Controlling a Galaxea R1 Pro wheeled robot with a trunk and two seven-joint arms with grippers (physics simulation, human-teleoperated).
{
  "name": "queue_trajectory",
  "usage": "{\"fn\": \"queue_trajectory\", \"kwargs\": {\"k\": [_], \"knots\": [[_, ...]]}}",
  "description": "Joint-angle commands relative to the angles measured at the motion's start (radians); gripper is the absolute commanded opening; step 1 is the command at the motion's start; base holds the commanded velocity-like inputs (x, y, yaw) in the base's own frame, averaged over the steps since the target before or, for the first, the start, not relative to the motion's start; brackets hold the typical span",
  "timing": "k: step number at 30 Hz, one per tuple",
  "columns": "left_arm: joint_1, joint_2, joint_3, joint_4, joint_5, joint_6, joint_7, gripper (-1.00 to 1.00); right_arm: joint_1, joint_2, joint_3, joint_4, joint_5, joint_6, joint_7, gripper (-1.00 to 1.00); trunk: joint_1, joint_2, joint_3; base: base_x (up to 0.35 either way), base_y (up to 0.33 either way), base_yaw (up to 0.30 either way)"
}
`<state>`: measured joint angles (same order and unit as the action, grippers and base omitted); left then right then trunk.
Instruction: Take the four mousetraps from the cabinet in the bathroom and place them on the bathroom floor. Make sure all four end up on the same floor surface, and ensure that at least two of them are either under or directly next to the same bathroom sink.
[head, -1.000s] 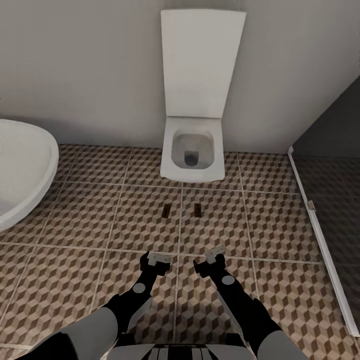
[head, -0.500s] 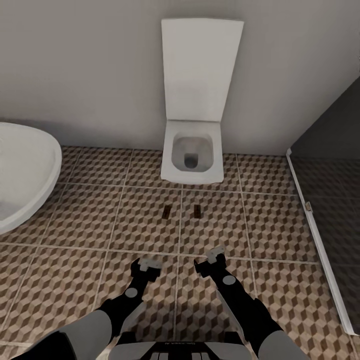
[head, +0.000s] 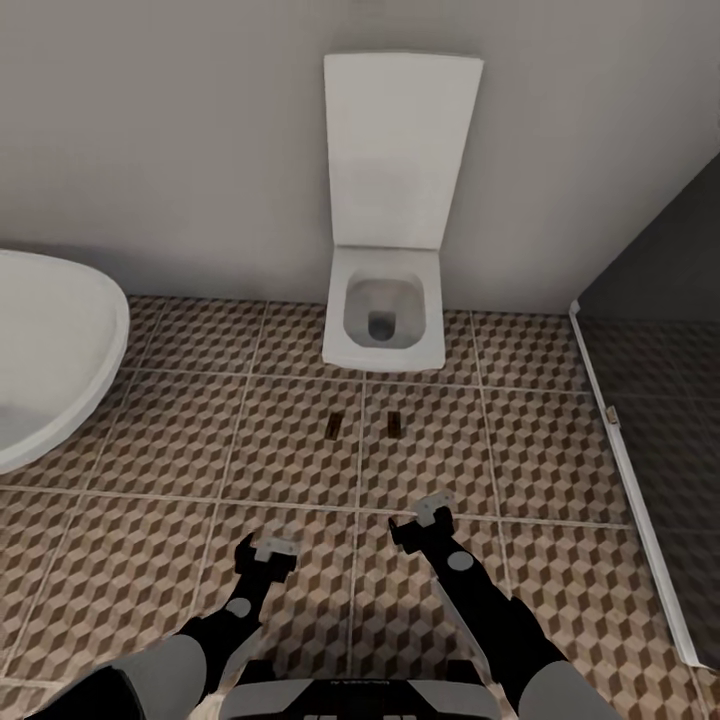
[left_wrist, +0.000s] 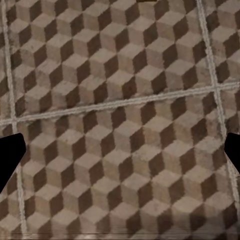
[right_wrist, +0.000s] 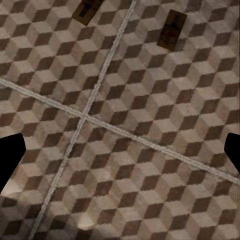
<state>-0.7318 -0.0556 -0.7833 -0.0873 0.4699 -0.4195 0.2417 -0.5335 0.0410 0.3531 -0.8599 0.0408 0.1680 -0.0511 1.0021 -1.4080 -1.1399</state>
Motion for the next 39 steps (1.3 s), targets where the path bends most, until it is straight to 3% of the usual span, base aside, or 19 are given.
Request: {"fn": "queue_trajectory", "kwargs": {"k": [1,13,27,39], "knots": [[0.003,0.002,-0.010,0.004,0.005,-0.004,0.005,1.00,0.000,-0.001,0.003,0.000,0.004,0.004,-0.005,1.00,-0.004,0.007,0.003,0.000,0.000,0.000],[0.061,0.039,-0.008,0.019,0.006,-0.011,0.005,1.00,0.000,-0.002,0.003,0.111,0.003,-0.083,-0.006,1.00,-0.050,0.091,0.040,0.000,0.000,0.000],[0.133,0.068,-0.008,0.027,0.007,-0.012,0.004,1.00,0.000,-0.010,0.002,0.360,0.003,-0.255,-0.006,1.00,-0.104,0.189,0.084,0.000,0.000,0.000],[0.170,0.086,-0.008,0.072,0.007,-0.077,0.004,1.00,0.000,-0.028,0.003,0.613,0.002,-0.435,-0.005,1.00,-0.150,0.273,0.122,0.000,0.000,0.000]]}}
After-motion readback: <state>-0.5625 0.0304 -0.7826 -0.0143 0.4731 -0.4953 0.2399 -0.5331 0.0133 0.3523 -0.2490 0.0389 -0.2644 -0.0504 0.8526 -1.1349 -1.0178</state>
